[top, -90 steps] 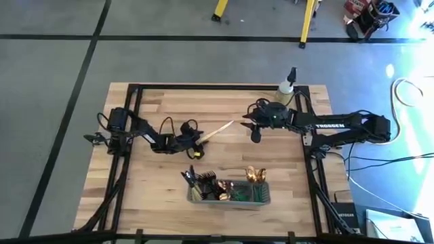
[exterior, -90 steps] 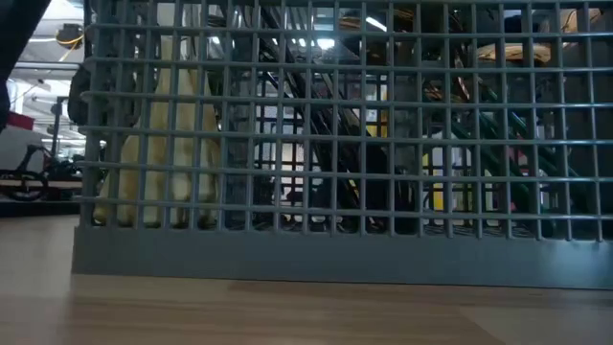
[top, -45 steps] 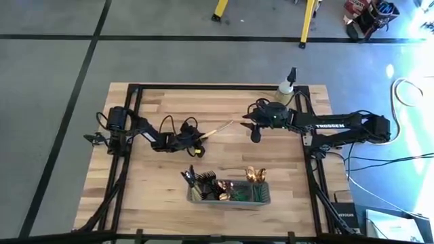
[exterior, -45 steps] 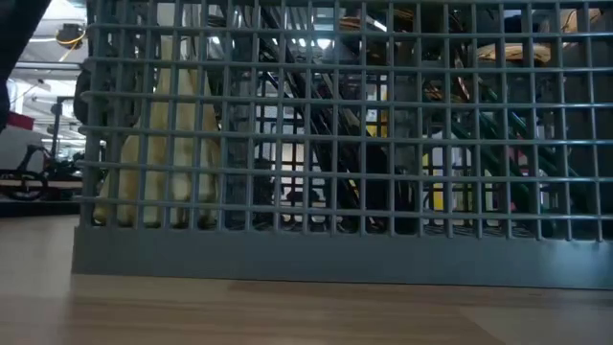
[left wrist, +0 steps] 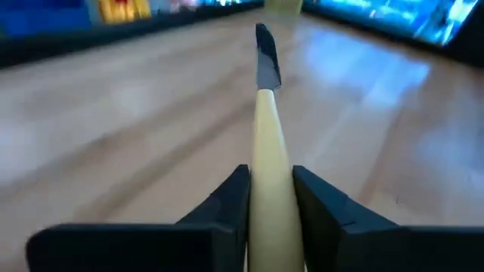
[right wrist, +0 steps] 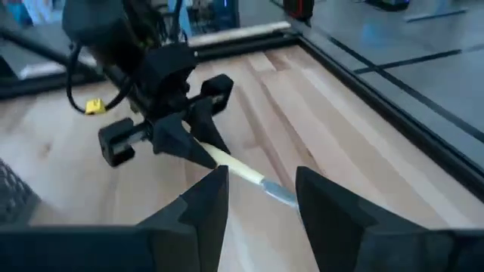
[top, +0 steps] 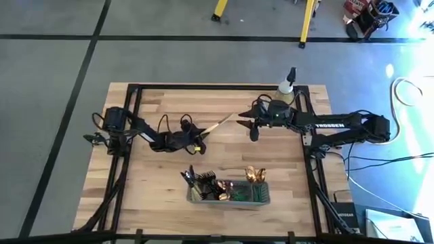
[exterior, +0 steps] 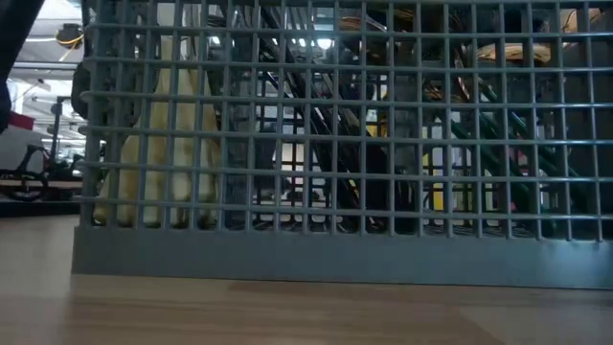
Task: Sort silverware
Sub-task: Put the yellow knife into the gray cutlery rack
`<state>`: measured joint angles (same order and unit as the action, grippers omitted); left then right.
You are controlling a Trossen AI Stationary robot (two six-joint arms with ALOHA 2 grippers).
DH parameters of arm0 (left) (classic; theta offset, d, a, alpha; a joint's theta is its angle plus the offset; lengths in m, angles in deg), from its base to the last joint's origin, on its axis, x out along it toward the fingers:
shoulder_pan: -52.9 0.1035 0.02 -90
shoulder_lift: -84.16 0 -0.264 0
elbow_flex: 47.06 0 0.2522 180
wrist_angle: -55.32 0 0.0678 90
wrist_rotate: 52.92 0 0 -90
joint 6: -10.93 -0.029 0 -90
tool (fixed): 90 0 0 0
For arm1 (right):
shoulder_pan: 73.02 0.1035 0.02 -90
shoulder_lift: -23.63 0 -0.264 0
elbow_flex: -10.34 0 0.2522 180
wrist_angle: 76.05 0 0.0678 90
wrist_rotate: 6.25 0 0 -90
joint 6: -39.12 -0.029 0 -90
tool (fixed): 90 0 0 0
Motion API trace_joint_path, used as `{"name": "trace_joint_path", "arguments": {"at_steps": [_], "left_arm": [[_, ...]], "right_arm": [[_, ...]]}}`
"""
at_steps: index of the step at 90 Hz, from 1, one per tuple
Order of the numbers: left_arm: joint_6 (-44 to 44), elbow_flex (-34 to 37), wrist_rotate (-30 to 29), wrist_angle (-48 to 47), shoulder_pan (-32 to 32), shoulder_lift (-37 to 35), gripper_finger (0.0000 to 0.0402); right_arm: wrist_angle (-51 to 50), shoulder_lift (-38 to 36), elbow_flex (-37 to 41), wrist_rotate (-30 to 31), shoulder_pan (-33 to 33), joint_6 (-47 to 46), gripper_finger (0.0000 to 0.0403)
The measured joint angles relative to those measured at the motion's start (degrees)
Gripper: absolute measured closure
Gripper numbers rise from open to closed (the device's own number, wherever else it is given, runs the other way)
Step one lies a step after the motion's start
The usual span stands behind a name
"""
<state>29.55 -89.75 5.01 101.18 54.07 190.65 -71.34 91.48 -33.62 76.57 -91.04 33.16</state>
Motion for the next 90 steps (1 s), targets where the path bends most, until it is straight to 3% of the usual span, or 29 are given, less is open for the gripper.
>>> {"name": "trace_joint_path", "arguments": {"at_steps": [14,30,42,54,72,81,90], "left_arm": [[-6.3,-0.17,-2.28,3.56,-0.07,-5.57,0.034],[-14.3,-0.2,-7.26,4.37,-0.24,-14.36,0.0341],[-20.83,-0.22,-10.26,5.98,-1.32,-19.68,0.0341],[-28.62,-0.31,-12.05,10.29,-3.37,-22.3,0.0341],[-45.78,-0.72,-14.06,19.14,-6.54,-22.31,0.0341],[-56.1,-1.77,-15.96,24.6,-9.32,-22.31,0.0341],[-64.57,-2.35,-17.32,30.14,-12.19,-22.31,0.0341]], "right_arm": [[2.08,-0.41,-1.52,-0.32,0.0,-5.53,0.0265],[5.85,-1.88,-4.89,-7.34,0.04,-7.88,0.0265],[5.69,-1.5,-6.9,-8.97,0.1,-12.32,0.0265],[7.73,0.8,-8.0,-6.26,2.61,-13.97,0.0265],[25.84,8.34,-10.05,-3.0,8.71,-14.68,0.0265],[27.43,10.9,-12.99,2.62,8.99,-14.76,0.0265],[27.58,14.07,-17.17,3.4,9.03,-15.38,0.0265]]}}
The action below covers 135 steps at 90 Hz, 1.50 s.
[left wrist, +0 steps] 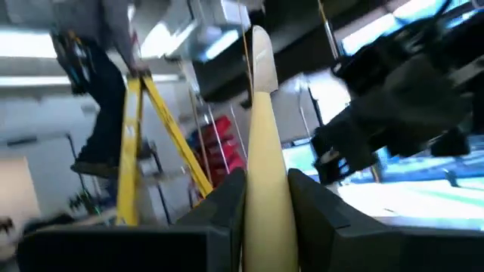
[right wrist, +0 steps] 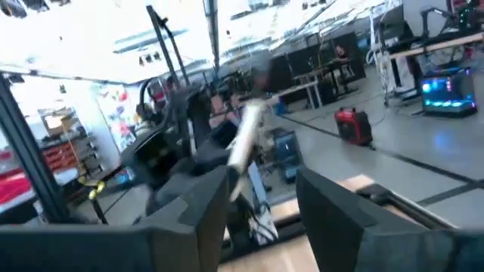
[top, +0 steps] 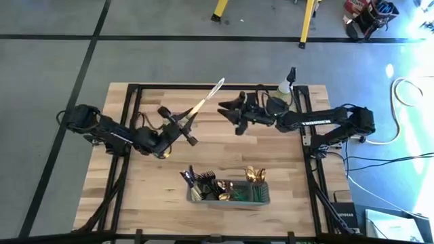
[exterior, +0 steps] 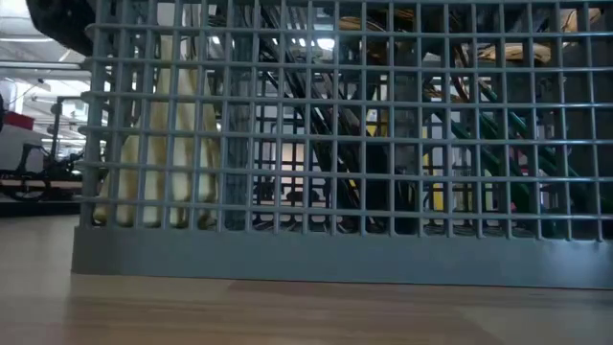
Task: Sort silverware
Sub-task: Put the yellow knife into the gray cutlery rack
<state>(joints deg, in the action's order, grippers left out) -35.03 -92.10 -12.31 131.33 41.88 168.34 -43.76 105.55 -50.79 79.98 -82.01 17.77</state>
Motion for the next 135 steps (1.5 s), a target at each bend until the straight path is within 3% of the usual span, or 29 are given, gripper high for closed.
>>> {"name": "trace_joint_path", "arguments": {"at_steps": [17,29,80,91,110,127,135], "left_arm": [[-5.68,-1.22,0.02,-0.19,-2.99,-0.09,0.0341],[-8.58,-1.3,-0.27,0.06,-3.26,-0.09,0.0341],[-11.21,-1.71,2.06,0.06,-3.61,-0.24,0.0341],[-11.19,-1.71,2.44,0.01,-3.45,-0.24,0.0341],[-10.13,-1.71,3.47,-0.87,-2.78,-0.25,0.0341],[-10.14,-1.71,4.22,-1.18,-2.78,-0.33,0.034],[-9.82,-1.71,4.34,-1.45,-2.78,-0.35,0.032]], "right_arm": [[-1.92,7.45,-9.68,-5.69,0.88,0.58,0.0264],[-2.79,10.6,-13.76,-6.03,1.59,0.99,0.0256],[-4.09,11.03,-15.96,-0.13,1.96,0.47,0.0236],[-4.05,11.03,-15.96,-1.64,1.94,0.38,0.0267],[-3.82,11.0,-15.96,-4.93,1.9,-0.28,0.0382],[-3.07,11.0,-15.91,-5.9,1.9,-0.93,0.0387],[-3.05,11.0,-15.89,-6.15,1.9,-0.91,0.039]]}}
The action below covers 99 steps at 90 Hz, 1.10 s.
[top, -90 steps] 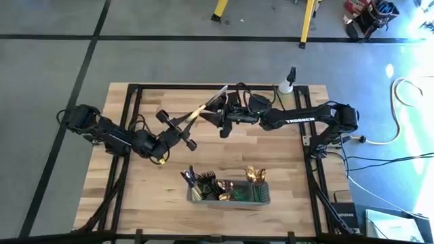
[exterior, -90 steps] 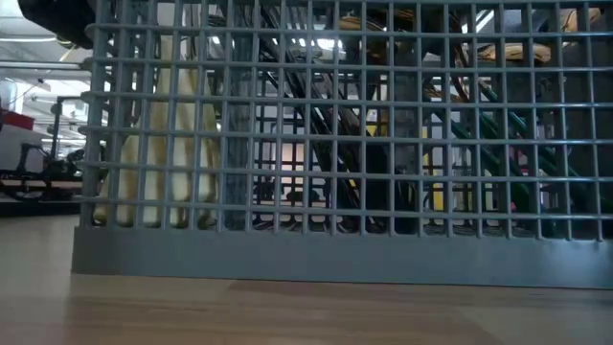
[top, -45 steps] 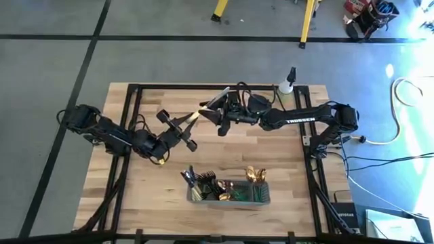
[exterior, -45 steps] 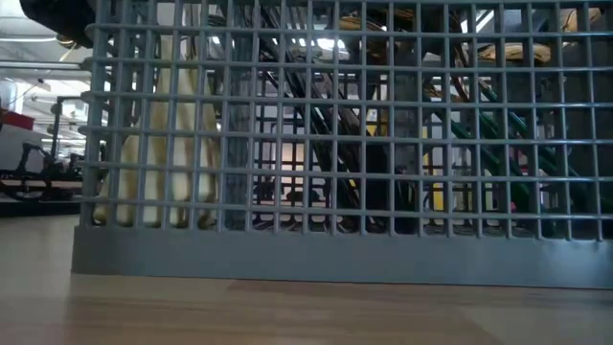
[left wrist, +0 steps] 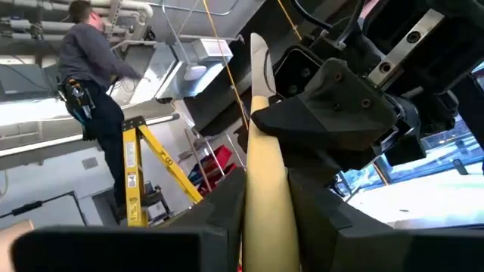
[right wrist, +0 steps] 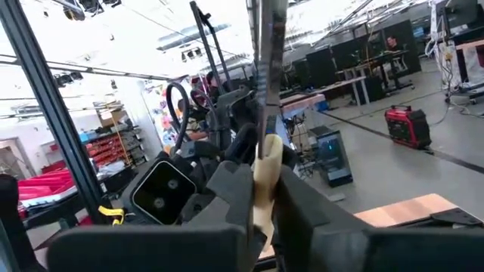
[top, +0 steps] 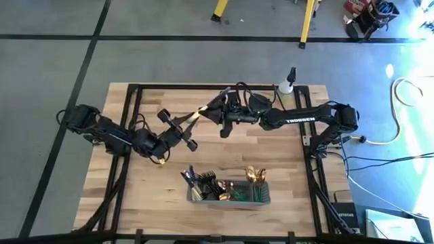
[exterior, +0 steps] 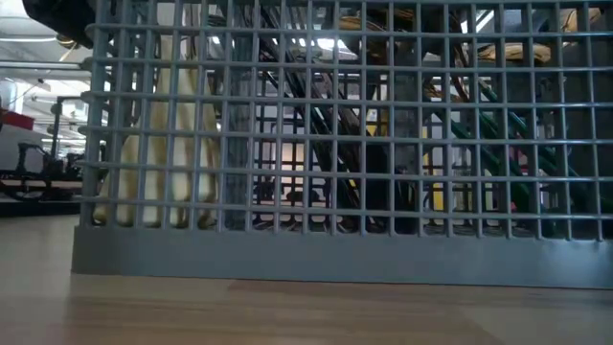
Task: Sort silverware
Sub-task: Put the yellow knife into the gray cutlery rack
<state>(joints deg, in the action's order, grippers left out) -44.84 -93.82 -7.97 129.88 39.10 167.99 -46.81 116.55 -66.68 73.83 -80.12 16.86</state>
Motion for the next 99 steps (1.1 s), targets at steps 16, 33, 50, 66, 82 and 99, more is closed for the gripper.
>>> {"name": "trace_joint_path", "arguments": {"at_steps": [16,33,50,66,82,99], "left_arm": [[-0.03,0.0,0.28,-0.36,-0.14,0.0,0.0263],[-6.57,0.0,-0.49,1.36,-2.87,-1.66,0.0198],[-6.71,0.69,-9.72,0.7,-6.56,-4.35,0.014],[-4.51,5.51,-21.28,1.18,-10.2,-4.87,0.0126],[6.41,13.1,-30.33,1.37,-15.04,-5.21,0.0126],[18.55,19.88,-35.74,1.58,-18.78,-7.1,0.0125]], "right_arm": [[0.35,0.0,0.0,-0.29,0.0,-0.04,0.0393],[0.55,-0.09,-0.01,-0.27,-0.22,0.12,0.0393],[-0.48,-0.2,-3.22,-1.02,-0.81,2.83,0.0393],[-6.09,-0.31,-8.22,-2.96,-0.32,6.04,0.0393],[-11.69,-0.31,-11.56,-8.76,1.18,7.14,0.0395],[-22.51,-0.2,-13.05,-9.01,7.25,9.67,0.0395]]}}
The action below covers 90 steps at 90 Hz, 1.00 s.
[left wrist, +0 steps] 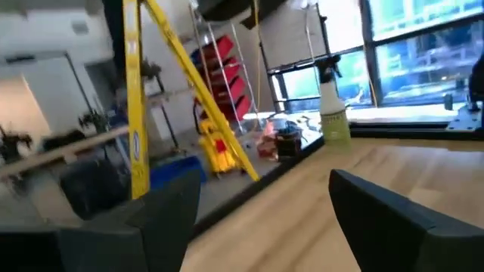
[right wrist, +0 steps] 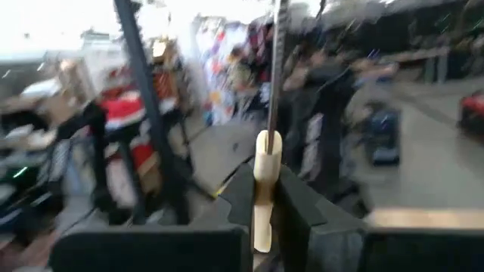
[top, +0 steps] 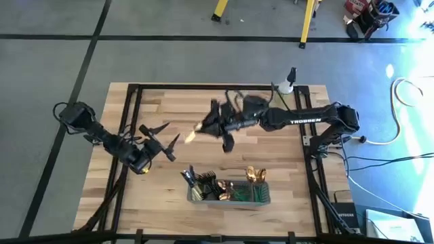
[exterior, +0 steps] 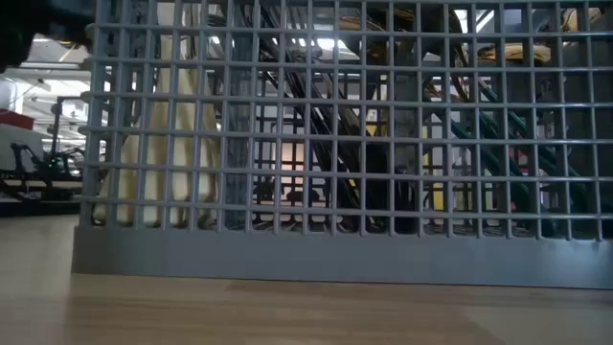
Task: Sort silverware
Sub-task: Put the yellow knife into the gray cutlery rack
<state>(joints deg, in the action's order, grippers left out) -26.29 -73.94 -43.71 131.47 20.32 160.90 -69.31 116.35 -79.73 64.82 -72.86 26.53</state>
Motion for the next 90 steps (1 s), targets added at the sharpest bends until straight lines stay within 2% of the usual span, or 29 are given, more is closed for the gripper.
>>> {"name": "trace_joint_path", "arguments": {"at_steps": [13,22,38,49,63,73,90], "left_arm": [[4.35,2.6,-1.03,-0.02,-0.54,-0.49,0.0125],[7.56,4.59,-1.41,-0.14,-0.34,-0.47,0.0125],[19.48,7.17,3.54,-0.84,-0.41,-0.55,0.0125],[26.6,8.98,7.29,-2.19,-0.48,-0.58,0.0125],[32.41,11.44,8.42,-4.02,-1.2,-0.58,0.0125],[35.29,12.67,8.08,-5.7,-2.3,-0.55,0.0125],[36.55,12.67,7.6,-9.11,-2.66,-0.63,0.0125]], "right_arm": [[-4.56,0.14,-0.04,3.35,5.66,0.9,0.0395],[-8.84,0.14,-0.09,8.08,9.83,0.99,0.0396],[-9.78,3.04,-0.11,16.78,15.63,-0.41,0.0396],[-8.51,7.91,-2.06,18.61,16.85,-2.39,0.0396],[-10.36,12.33,-5.61,20.99,16.77,-4.18,0.0396],[-13.45,12.66,-6.14,23.95,17.43,-5.34,0.0396],[-16.74,12.52,-6.32,24.43,19.04,-8.59,0.0396]]}}
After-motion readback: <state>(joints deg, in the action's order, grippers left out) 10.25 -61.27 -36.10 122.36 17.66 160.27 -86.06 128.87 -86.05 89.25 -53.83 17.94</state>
